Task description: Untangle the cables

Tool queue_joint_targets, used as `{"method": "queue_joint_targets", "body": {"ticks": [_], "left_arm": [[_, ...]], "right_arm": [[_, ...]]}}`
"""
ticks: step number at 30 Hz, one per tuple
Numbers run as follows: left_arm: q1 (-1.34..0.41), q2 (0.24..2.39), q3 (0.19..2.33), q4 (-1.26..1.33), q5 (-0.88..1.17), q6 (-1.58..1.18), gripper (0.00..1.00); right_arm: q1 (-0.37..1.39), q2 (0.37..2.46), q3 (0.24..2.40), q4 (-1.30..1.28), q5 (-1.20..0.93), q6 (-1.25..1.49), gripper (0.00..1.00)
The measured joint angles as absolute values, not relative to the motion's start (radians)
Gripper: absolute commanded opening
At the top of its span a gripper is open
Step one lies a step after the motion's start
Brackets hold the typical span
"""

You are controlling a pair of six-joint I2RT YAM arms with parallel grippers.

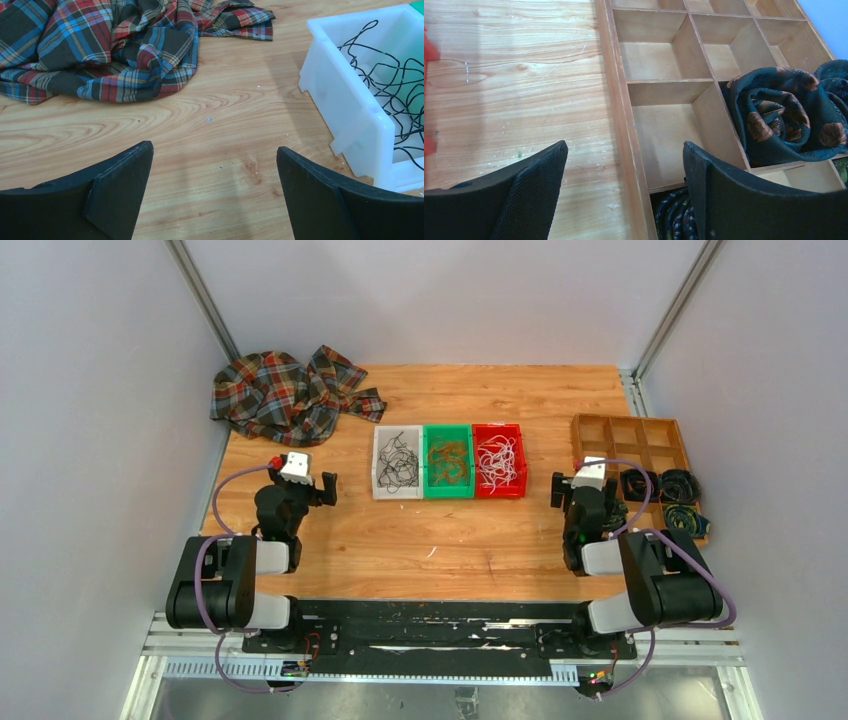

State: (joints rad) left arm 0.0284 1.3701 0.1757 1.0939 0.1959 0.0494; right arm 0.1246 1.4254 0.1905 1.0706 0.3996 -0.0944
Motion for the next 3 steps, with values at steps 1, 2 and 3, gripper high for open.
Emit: {"method": "queue_joint_targets", "body": {"ticks": [1, 2, 3], "left_arm": [[0.028, 1.37, 0.176, 1.094, 0.196, 0.049, 0.98], [0.028, 1.37, 0.176, 1.093, 0.196, 0.049, 0.98], [0.028, 1.37, 0.176, 1.093, 0.196, 0.049, 0.98]], "right_arm": [[0.12, 1.426, 0.191, 1.071, 0.392, -0.094, 0.85], [0.116, 1.425, 0.191, 1.07, 0.388, -0.094, 0.85], [0.113, 1.425, 0.191, 1.07, 0.386, -0.094, 0.85]]}}
